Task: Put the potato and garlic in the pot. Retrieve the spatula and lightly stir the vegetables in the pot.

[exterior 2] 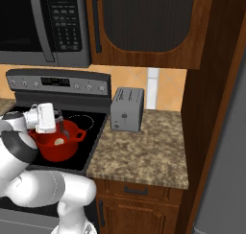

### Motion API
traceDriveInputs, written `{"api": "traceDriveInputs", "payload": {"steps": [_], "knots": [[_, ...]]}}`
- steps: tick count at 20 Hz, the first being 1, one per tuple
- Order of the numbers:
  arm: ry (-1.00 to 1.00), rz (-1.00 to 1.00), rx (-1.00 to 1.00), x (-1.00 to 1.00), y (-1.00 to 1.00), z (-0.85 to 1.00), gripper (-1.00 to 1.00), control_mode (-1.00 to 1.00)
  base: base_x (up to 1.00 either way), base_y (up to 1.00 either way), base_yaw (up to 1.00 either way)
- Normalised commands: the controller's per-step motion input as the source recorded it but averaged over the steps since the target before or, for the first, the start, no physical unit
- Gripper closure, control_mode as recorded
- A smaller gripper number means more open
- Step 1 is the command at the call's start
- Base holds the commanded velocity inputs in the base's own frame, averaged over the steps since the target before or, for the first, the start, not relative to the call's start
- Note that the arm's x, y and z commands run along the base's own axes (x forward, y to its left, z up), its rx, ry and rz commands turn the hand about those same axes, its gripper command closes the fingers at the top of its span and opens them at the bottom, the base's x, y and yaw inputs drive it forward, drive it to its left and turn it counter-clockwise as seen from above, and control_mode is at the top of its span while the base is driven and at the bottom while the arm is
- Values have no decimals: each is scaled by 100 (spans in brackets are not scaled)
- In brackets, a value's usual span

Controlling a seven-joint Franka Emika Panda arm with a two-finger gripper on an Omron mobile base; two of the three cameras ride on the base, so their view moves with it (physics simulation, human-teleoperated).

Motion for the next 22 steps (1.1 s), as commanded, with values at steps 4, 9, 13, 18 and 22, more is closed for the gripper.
{"api": "traceDriveInputs", "payload": {"steps": [4, 9, 13, 18, 22], "knots": [[0, 0, -6, 0, 0, -21, 100, -100, 0, 0, 0], [0, 0, -2, 1, 4, -1, 100, -100, 0, 0, 0], [0, 0, 1, 2, 28, 0, 100, -100, 0, 0, 0], [0, -1, 5, 0, 31, 0, 100, -100, 0, 0, 0], [0, 0, 4, 2, 18, 5, 100, -100, 0, 0, 0]]}}
